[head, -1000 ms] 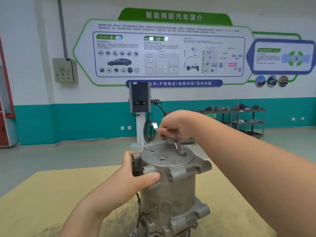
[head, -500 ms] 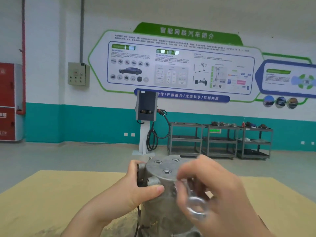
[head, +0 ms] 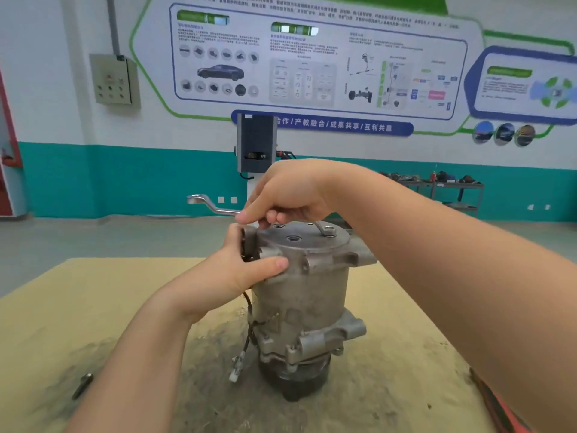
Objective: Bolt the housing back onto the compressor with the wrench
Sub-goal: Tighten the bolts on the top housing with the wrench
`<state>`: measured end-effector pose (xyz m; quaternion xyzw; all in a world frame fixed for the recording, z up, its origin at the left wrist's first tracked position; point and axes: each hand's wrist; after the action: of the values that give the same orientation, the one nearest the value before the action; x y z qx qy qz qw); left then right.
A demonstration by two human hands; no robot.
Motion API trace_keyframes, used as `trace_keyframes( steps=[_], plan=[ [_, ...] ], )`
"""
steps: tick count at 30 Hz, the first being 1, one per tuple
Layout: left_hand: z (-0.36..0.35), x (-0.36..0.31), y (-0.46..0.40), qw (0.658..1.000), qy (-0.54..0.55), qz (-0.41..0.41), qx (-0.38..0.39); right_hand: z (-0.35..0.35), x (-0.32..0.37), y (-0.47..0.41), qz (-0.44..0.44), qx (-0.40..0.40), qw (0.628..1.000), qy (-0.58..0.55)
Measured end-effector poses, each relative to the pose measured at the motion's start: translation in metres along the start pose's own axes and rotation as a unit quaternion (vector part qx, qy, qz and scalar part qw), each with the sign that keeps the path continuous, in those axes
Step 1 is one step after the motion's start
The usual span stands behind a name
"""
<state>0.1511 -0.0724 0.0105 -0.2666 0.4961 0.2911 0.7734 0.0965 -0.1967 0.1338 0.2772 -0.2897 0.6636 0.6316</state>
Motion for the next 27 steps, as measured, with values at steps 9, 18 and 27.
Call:
trace_keyframes(
  steps=[9, 18, 27],
  plan=[
    [0.003, -0.006, 0.014, 1.0, -0.018, 0.02, 0.007, -0.021, 0.009, 0.027, 0.127, -0.121, 0.9, 0.4],
    [0.103, 0.057, 0.037, 0.927, -0.222, 0.243, -0.181, -0.033, -0.01, 0.025, 0.2, -0.135, 0.768, 0.593],
    [0.106, 0.109, 0.03, 0.892, -0.252, 0.329, -0.18, -0.017, -0.011, 0.051, 0.326, -0.376, 0.814, 0.301]
  ],
)
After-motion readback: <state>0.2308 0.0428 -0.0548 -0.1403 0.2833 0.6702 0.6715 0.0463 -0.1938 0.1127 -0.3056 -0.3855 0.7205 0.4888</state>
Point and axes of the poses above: each hand's wrist, its own y-axis away from the middle knuckle, its own z-axis out of the back of the hand, x = y × z, and after that the axes turned 8 degrees about z, right-handed
